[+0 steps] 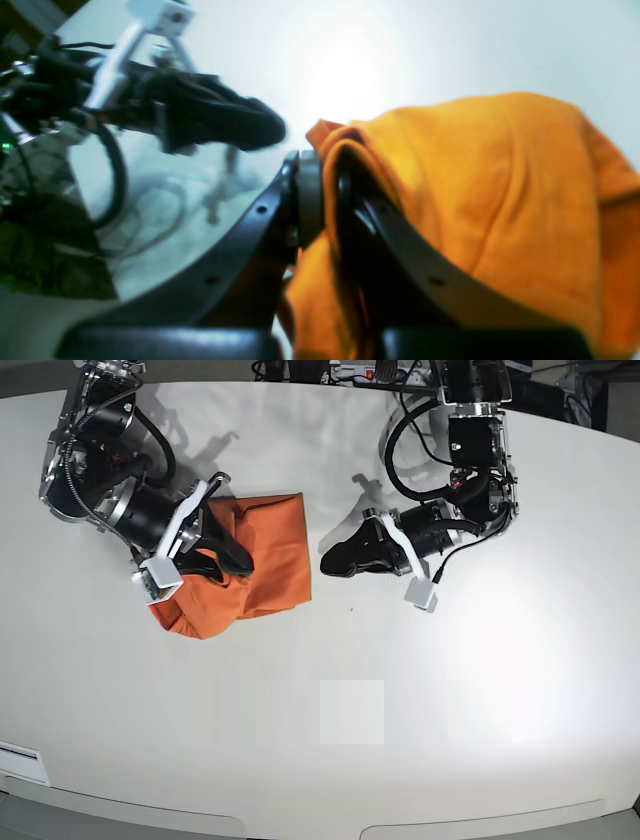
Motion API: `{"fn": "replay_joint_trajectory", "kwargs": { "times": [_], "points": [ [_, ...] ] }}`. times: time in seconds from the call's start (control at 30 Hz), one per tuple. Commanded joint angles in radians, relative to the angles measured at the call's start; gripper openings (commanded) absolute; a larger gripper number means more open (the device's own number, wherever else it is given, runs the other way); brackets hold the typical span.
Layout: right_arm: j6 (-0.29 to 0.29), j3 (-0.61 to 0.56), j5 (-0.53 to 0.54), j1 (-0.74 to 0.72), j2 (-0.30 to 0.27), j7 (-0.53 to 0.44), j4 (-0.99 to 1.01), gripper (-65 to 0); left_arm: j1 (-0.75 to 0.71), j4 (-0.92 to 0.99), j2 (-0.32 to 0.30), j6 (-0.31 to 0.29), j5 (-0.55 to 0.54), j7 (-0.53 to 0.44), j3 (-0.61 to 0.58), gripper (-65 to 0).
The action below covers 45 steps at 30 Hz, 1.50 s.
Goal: Fold the T-shirt properly
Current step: 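Lift the folded bundle's end with the right gripper and fold it over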
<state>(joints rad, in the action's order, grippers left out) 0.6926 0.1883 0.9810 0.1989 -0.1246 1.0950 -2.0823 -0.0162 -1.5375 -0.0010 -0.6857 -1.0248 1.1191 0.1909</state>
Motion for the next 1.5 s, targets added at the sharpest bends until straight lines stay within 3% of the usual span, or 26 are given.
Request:
{"fn": "replay_joint_trajectory", "kwargs": {
  "times": [0.0, 0.13, 0.27, 0.3, 0.6, 0.8, 0.97, 1.17, 1.4, 1.47],
  "points": [
    [0.006, -0.017, 0.002, -0.011, 0.012, -0.033, -0.014, -65.0, 0.016, -0.02, -0.008, -0.012, -0.032, -0.018, 0.0, -65.0],
    [0.006, -0.085, -0.134, -0.012, 0.045, -0.135, 0.023, -63.2, 0.016, -0.02, -0.017, -0.012, -0.055, -0.018, 0.0, -65.0],
    [0.006, -0.162, -0.237, -0.04, 0.047, -0.178, 0.065, -30.3, 0.016, -0.02, -0.016, -0.012, -0.067, -0.018, 0.0, -65.0],
    [0.006, -0.185, -0.262, -0.05, 0.046, -0.166, 0.068, -26.1, 0.016, -0.02, -0.018, -0.012, -0.065, -0.018, 0.0, -65.0],
    [0.006, -0.298, -0.269, -0.126, 0.04, -0.129, 0.019, -25.8, 0.016, -0.02, -0.021, -0.012, -0.065, -0.017, 0.0, -65.0],
    [0.006, -0.148, -0.282, -0.095, 0.034, -0.107, -0.099, -25.8, 0.016, -0.02, -0.022, -0.012, -0.065, 0.005, 0.0, -65.0],
    [0.006, -0.036, -0.283, -0.021, -0.008, -0.109, -0.1, -26.3, 0.016, -0.02, -0.021, -0.012, -0.068, 0.004, 0.0, -65.0],
    [0.006, -0.025, -0.283, 0.003, -0.057, -0.15, 0.008, -29.5, 0.016, -0.02, -0.021, -0.012, -0.088, 0.005, 0.0, -65.0],
    [0.006, -0.025, -0.335, -0.039, -0.059, -0.231, 0.14, -29.8, 0.016, -0.02, -0.021, -0.012, -0.087, 0.005, 0.0, -65.0],
    [0.006, -0.025, -0.329, -0.045, -0.059, -0.232, 0.147, -38.0, 0.016, -0.02, -0.021, -0.012, -0.088, 0.005, 0.0, -65.0]
  ]
}}
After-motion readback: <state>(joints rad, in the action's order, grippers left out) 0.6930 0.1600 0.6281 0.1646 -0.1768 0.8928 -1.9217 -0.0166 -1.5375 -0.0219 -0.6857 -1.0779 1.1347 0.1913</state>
